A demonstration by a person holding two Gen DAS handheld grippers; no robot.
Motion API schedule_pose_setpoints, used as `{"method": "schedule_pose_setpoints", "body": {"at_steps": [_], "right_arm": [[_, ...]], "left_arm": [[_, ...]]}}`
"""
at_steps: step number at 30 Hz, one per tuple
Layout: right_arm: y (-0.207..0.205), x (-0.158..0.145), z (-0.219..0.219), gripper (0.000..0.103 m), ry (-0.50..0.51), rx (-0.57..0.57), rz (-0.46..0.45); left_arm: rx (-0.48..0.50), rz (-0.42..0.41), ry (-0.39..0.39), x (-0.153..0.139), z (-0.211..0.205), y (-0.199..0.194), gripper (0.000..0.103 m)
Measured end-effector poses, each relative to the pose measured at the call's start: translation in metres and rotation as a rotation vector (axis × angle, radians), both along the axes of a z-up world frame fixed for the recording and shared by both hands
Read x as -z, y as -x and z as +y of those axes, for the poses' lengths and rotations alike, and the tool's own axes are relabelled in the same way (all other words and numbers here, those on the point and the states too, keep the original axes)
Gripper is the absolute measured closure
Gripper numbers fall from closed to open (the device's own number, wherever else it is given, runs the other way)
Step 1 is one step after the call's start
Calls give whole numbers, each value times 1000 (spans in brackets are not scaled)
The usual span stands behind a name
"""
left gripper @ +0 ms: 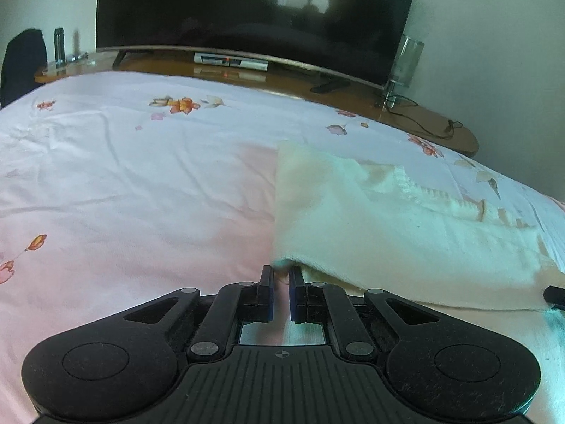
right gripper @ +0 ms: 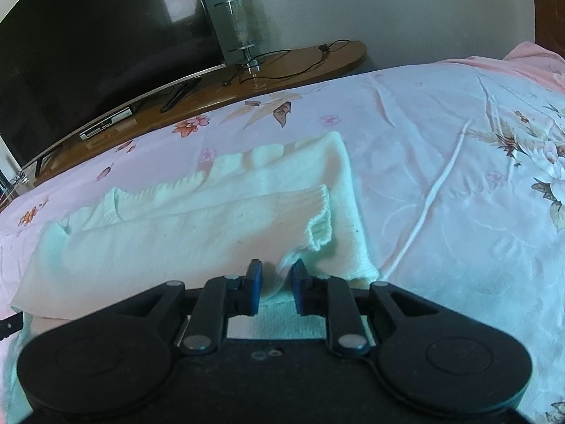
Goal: Fold small clothes
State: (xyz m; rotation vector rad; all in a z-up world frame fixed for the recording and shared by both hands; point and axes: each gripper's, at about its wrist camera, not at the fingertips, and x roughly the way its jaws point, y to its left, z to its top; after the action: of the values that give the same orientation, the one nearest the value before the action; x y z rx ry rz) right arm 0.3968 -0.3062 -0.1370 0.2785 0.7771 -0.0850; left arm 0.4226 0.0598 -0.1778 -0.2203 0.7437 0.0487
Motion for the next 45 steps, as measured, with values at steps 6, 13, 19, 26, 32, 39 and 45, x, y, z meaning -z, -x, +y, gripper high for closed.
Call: {"method": "schedule_pose_setpoints", "body": {"at_steps": [6,13,19,26,32,39,45], "right_arm": [[-1,1,0,80,-5,-15,3],[-2,2,2,79,-5,-21,2],[-3,1,2,79,-3,-22,2],[-2,1,0,80,-23,-10,1],[-1,1,0,91,-12,-7,-7],[-2,2,6,98,30,-25,-11],[2,-11,5,99,146,-6,-70]], "left_arm": [[16,40,-1,-2,2,8,96],[3,-7,4,-15,6,16,41],[79,21,-16,-2,-4,12,59],[55,-28,-71,2,-10,-6,59],[-25,-74,14,-1,10,-6,96],[65,-185,-162,-16,-18,10,99],[165,-192,-387,-14,-35,12,99]]}}
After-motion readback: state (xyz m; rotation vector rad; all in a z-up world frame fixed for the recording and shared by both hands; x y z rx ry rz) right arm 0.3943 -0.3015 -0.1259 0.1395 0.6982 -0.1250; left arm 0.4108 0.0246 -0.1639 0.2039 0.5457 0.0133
